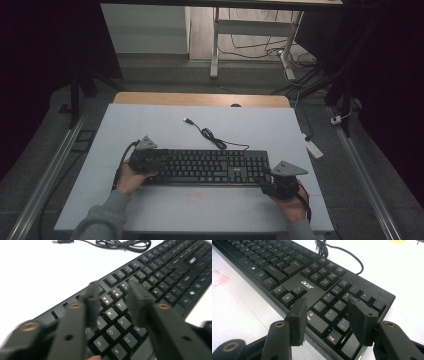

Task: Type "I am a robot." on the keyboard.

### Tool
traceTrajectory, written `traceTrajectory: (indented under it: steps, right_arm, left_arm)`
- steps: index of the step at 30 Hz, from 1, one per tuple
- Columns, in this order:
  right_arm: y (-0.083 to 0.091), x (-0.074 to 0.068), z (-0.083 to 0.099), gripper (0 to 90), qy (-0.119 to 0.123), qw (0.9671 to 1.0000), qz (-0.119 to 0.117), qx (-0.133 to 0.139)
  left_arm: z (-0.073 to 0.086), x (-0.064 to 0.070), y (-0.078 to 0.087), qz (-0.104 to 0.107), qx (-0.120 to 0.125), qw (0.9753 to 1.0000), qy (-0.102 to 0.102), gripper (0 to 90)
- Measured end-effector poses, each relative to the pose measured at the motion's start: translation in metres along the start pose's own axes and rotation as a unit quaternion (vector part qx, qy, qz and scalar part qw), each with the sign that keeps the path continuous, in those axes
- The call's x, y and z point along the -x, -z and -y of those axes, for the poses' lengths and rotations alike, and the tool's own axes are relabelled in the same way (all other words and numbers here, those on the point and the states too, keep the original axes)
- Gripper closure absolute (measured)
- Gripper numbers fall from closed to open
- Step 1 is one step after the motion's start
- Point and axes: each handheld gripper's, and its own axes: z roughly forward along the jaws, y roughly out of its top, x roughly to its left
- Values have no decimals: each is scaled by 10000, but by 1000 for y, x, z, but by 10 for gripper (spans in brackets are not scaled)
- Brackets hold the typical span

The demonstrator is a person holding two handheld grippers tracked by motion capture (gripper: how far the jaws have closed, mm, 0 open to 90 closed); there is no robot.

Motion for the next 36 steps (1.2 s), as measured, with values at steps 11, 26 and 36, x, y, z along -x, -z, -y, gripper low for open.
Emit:
traceTrajectory:
  steps: [11, 26, 36]
  right_arm:
    - [0, -1, 0, 502, 34, 10000, -20, 20]
    - [-2, -7, -9, 503, -72, 9993, -241, 293]
    - [-21, -26, -29, 532, -57, 9977, -584, 328]
  left_arm:
    - [-3, 4, 16, 240, -81, 9997, 13, 316]
    - [-2, 4, 16, 193, -164, 9997, 6, 257]
    - [-1, 6, 12, 202, -285, 9994, -63, 247]
